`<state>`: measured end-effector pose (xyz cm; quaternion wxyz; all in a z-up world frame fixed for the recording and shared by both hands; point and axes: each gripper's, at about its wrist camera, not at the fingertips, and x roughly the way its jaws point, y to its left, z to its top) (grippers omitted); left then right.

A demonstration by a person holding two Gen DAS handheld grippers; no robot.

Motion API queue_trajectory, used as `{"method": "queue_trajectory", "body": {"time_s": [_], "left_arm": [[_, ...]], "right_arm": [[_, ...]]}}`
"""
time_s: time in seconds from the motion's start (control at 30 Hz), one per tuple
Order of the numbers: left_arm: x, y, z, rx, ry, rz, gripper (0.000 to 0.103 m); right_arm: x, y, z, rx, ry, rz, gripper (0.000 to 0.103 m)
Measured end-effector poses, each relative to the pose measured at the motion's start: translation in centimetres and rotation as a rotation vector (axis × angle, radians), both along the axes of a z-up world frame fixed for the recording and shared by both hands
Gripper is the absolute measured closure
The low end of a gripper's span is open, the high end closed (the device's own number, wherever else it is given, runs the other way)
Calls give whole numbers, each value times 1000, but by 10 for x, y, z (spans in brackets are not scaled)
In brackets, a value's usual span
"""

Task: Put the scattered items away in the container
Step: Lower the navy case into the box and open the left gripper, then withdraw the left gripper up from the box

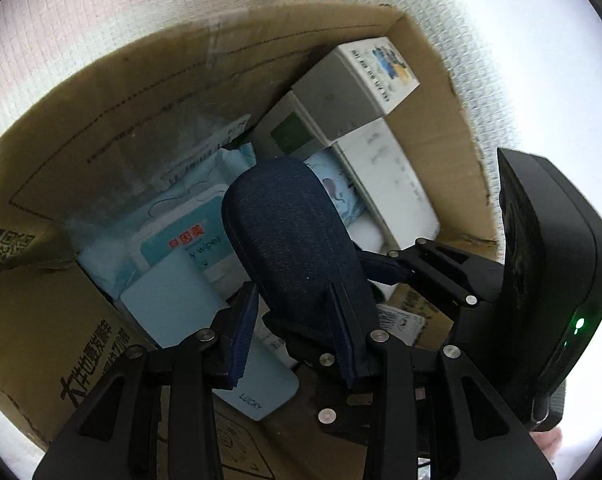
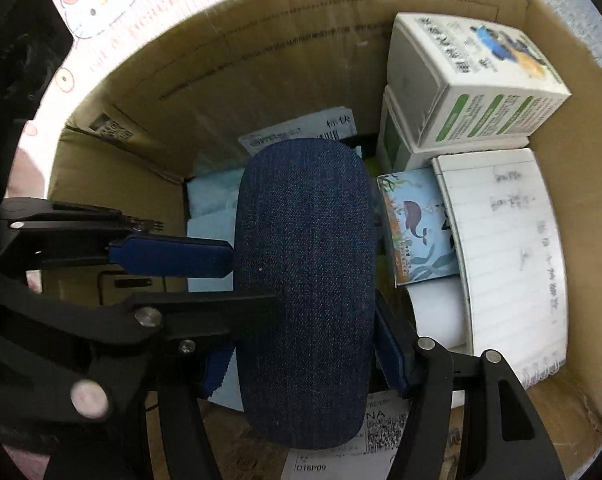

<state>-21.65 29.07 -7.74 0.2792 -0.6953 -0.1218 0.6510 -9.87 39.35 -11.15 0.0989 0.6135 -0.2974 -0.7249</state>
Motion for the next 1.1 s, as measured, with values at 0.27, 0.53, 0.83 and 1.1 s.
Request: {"method": "queue_trajectory", "body": {"time_s": [0.27, 0.53, 0.83, 1.1], "left_arm": [[4, 7, -1, -72, 23, -26, 64], [6, 6, -2, -93, 33, -24, 64], [19, 3, 15, -126, 111, -5, 64], [31, -2, 49, -143, 249, -32, 48]], "right_arm": [[-3, 5, -15, -37, -94, 47, 42], [-3, 10, -8, -44, -74, 76, 41], [18, 33, 7, -10, -79, -37, 41], [61, 23, 57, 113, 17, -120, 35]]}}
